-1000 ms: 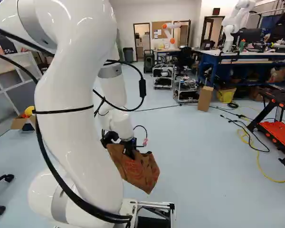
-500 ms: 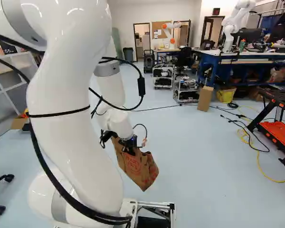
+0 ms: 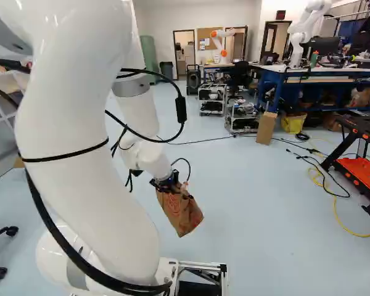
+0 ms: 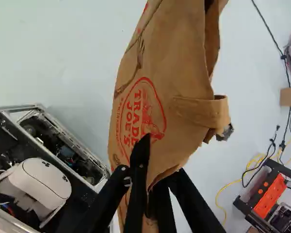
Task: Pick up the grocery bag from the ground
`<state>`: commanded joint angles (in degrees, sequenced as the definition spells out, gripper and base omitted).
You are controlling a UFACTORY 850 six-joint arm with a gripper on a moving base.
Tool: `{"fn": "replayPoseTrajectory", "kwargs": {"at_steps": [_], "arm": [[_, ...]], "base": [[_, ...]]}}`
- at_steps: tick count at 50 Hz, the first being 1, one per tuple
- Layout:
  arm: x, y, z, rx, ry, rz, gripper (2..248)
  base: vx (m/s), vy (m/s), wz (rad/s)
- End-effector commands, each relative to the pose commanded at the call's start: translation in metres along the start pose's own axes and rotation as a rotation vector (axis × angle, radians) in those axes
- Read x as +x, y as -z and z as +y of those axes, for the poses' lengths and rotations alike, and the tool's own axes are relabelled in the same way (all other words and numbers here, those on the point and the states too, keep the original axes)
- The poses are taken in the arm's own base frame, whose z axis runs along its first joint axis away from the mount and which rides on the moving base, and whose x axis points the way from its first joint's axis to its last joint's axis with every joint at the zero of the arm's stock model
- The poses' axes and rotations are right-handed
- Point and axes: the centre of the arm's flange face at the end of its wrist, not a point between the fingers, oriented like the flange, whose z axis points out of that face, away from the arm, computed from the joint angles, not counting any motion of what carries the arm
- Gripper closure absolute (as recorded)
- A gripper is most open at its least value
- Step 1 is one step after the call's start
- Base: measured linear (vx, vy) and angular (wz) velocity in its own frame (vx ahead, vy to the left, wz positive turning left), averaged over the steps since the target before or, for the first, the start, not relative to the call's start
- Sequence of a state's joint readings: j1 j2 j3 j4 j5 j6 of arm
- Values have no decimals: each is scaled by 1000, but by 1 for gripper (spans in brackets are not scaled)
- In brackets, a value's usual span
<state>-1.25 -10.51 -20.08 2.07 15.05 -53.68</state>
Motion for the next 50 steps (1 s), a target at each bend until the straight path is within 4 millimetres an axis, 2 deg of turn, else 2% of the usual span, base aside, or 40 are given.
{"fn": "replayPoseTrajectory", "kwargs": {"at_steps": [50], "arm": [[2,65,-2,-277,-503,384,230]], "base": [[0,0,0]]}}
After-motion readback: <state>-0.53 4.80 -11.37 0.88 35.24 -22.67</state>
